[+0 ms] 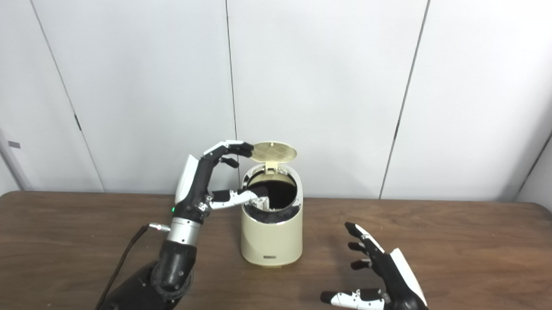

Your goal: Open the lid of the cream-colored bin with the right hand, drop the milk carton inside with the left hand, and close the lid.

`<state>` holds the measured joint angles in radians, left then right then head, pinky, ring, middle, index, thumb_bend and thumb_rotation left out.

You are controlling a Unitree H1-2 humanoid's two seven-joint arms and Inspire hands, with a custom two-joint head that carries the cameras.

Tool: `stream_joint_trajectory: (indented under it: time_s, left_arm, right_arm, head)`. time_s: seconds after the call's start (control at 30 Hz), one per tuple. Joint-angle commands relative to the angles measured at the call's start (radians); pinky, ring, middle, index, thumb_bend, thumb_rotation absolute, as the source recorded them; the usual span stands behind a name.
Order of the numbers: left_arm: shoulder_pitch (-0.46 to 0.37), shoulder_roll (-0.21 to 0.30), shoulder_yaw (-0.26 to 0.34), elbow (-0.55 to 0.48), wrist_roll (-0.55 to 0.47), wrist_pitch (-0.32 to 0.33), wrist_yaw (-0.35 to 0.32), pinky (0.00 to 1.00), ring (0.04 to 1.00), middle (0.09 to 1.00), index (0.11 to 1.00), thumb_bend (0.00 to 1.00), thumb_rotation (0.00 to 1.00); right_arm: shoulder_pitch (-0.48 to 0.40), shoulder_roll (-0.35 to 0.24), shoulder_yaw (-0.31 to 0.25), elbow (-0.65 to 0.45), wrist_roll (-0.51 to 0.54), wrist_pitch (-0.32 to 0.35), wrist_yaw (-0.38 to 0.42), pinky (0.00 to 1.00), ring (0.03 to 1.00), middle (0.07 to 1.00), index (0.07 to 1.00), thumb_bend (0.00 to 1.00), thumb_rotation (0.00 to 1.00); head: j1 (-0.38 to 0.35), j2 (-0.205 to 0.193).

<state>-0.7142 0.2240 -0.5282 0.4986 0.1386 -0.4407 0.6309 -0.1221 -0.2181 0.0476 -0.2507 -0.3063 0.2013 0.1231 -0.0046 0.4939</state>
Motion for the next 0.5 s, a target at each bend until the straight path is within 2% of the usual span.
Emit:
stream_joint_trajectory:
  time_s: [0.0, 0.17, 0.37, 0.43, 0.47]
  left_arm:
    - [-0.007, 0.022, 0.052, -0.067, -0.052, -0.029, -0.064, 0.48, 0.581, 0.664, 0.686, 0.77, 0.11]
    - [0.073, 0.026, 0.188, -0.177, -0.118, -0.029, -0.245, 0.47, 0.568, 0.644, 0.658, 0.69, 0.01]
    - [0.163, 0.039, 0.346, -0.282, -0.181, -0.029, -0.434, 0.52, 0.627, 0.697, 0.709, 0.68, 0.06]
    - [0.193, 0.048, 0.381, -0.310, -0.189, -0.027, -0.476, 0.55, 0.656, 0.726, 0.742, 0.69, 0.12]
    - [0.215, 0.055, 0.399, -0.336, -0.186, 0.002, -0.493, 0.55, 0.661, 0.731, 0.747, 0.69, 0.12]
  right_arm:
    - [-0.034, -0.014, -0.008, -0.036, 0.011, -0.025, -0.001, 0.67, 0.845, 0.919, 0.902, 0.74, 0.14]
    - [-0.040, -0.017, -0.011, -0.027, 0.025, -0.034, 0.000, 0.70, 0.859, 0.922, 0.905, 0.74, 0.13]
    - [-0.048, -0.016, -0.010, -0.025, 0.033, -0.025, -0.001, 0.68, 0.860, 0.921, 0.904, 0.73, 0.11]
    - [-0.050, -0.016, -0.007, -0.030, 0.027, -0.018, 0.000, 0.69, 0.857, 0.921, 0.904, 0.73, 0.12]
    - [-0.051, -0.014, -0.007, -0.031, 0.030, -0.016, 0.000, 0.69, 0.856, 0.921, 0.904, 0.73, 0.12]
  head:
    - [0.002, 0.001]
    - [0.010, 0.001]
    - [0.014, 0.003]
    - [0.014, 0.003]
    - [0.015, 0.003]
